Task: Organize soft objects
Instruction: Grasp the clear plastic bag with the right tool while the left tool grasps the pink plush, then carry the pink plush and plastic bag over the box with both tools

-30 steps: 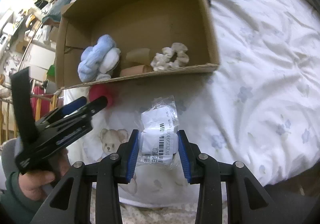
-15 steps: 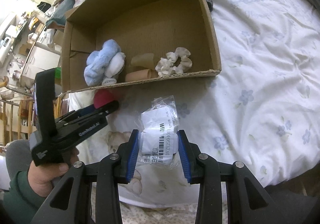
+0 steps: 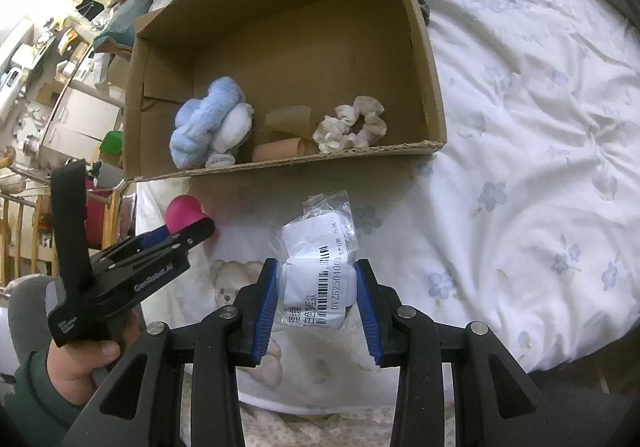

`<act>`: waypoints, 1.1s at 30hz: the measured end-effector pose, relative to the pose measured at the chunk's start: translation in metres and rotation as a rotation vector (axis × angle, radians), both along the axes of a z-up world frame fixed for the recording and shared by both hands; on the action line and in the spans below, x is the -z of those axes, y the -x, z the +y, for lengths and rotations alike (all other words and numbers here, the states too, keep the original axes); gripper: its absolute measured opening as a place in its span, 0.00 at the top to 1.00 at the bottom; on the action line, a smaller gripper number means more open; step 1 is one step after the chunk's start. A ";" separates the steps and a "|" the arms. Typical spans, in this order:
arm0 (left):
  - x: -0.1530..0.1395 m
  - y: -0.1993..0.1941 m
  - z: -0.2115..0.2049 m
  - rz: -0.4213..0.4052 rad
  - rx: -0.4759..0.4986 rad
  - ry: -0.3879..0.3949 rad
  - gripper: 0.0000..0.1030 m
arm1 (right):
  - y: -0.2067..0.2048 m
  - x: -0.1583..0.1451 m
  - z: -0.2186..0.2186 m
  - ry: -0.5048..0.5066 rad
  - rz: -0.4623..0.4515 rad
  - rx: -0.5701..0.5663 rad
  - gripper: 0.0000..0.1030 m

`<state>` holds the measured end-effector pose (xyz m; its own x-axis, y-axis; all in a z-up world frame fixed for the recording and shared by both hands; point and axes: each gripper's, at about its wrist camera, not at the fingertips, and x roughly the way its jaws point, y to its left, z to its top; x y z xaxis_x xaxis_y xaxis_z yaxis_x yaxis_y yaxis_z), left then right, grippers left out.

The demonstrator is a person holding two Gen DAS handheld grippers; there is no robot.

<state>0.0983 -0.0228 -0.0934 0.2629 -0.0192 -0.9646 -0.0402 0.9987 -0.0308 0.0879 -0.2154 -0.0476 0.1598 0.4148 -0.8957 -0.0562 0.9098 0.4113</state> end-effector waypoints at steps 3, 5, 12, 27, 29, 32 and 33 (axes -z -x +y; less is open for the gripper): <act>-0.009 0.015 0.010 -0.004 -0.013 0.008 0.61 | 0.002 -0.007 0.001 -0.008 -0.018 -0.004 0.62; -0.023 0.017 0.021 -0.007 -0.014 0.024 0.61 | 0.003 -0.015 0.001 -0.019 -0.042 -0.003 0.62; -0.079 0.025 0.022 -0.090 0.006 0.042 0.61 | 0.012 -0.044 -0.005 -0.053 -0.098 0.017 0.61; -0.167 0.007 0.029 -0.256 0.054 0.074 0.61 | -0.006 -0.109 -0.005 -0.105 -0.198 0.051 0.61; -0.170 0.003 0.026 -0.256 0.066 0.073 0.61 | -0.014 -0.112 -0.004 -0.108 -0.198 0.056 0.61; -0.172 -0.004 0.022 -0.263 0.075 0.072 0.61 | -0.024 -0.115 0.000 -0.100 -0.205 0.045 0.61; -0.171 -0.008 0.021 -0.263 0.078 0.073 0.61 | -0.027 -0.115 0.001 -0.100 -0.207 0.043 0.61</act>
